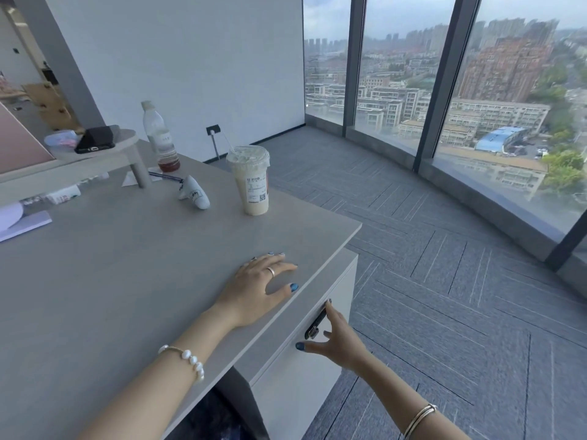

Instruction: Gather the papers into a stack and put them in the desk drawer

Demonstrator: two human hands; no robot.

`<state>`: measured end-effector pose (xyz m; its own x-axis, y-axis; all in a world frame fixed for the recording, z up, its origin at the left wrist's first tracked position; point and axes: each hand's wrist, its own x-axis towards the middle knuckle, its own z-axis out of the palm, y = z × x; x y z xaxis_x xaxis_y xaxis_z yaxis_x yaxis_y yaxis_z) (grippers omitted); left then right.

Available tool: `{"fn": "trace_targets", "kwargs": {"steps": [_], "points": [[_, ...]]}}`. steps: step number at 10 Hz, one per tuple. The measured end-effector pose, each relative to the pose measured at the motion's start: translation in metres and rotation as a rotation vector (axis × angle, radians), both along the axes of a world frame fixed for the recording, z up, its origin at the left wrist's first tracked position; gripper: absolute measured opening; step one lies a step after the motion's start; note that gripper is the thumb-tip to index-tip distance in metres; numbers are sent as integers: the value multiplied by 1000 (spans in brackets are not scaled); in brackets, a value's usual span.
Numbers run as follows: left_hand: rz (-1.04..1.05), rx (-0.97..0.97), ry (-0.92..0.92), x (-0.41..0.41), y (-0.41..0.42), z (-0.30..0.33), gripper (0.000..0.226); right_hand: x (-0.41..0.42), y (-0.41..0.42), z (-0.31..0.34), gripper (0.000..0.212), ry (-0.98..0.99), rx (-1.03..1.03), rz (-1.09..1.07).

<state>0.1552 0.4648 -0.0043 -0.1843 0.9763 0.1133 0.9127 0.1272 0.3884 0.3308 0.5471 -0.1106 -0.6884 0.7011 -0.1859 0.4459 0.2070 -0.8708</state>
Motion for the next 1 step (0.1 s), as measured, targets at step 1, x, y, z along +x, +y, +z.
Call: {"fn": "trace_targets", "kwargs": {"steps": [1], "points": [[6, -2, -23, 1, -2, 3, 68, 14, -6, 16, 133, 32, -3, 13]]}}
